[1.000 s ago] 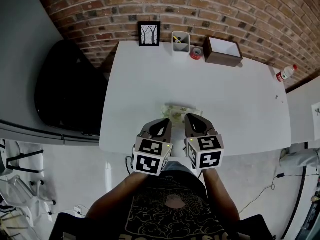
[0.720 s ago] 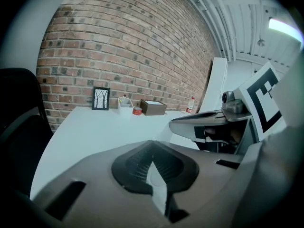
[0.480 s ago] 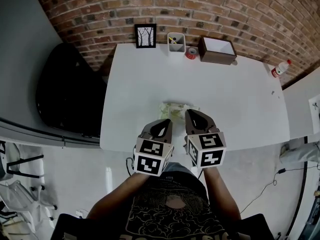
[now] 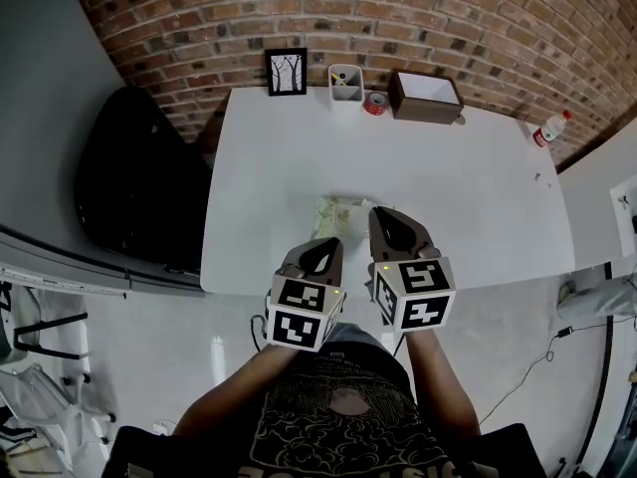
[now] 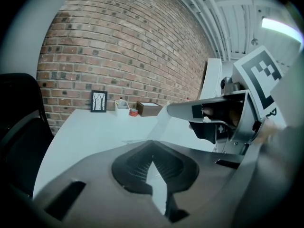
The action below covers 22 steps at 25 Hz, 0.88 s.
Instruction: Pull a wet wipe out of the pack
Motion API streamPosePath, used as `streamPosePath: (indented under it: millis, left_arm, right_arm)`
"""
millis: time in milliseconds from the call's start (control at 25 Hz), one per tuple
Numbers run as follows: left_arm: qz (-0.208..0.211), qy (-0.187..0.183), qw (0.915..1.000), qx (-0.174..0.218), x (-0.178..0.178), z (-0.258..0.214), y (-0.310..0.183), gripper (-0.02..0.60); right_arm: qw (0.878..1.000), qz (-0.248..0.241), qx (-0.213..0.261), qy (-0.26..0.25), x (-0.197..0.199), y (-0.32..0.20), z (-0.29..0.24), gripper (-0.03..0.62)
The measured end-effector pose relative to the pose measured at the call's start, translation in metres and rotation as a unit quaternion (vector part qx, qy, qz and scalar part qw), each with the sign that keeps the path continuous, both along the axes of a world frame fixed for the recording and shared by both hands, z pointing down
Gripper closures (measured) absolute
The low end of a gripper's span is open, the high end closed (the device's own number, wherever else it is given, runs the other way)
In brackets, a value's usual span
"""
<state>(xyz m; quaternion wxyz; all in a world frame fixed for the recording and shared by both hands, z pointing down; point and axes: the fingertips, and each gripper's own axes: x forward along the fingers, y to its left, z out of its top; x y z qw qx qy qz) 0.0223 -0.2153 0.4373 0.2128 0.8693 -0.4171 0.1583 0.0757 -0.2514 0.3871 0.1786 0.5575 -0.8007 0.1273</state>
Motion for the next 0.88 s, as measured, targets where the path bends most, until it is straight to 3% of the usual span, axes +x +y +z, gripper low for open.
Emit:
streamPosePath:
  millis: [880]
  left_arm:
    - [0.029, 0.003, 0.9994, 0.019, -0.010, -0.014, 0.053, 0.572]
  right_arm:
    - [1.000, 0.020, 0.022, -0.008, -0.014, 0.066, -0.021, 0.577]
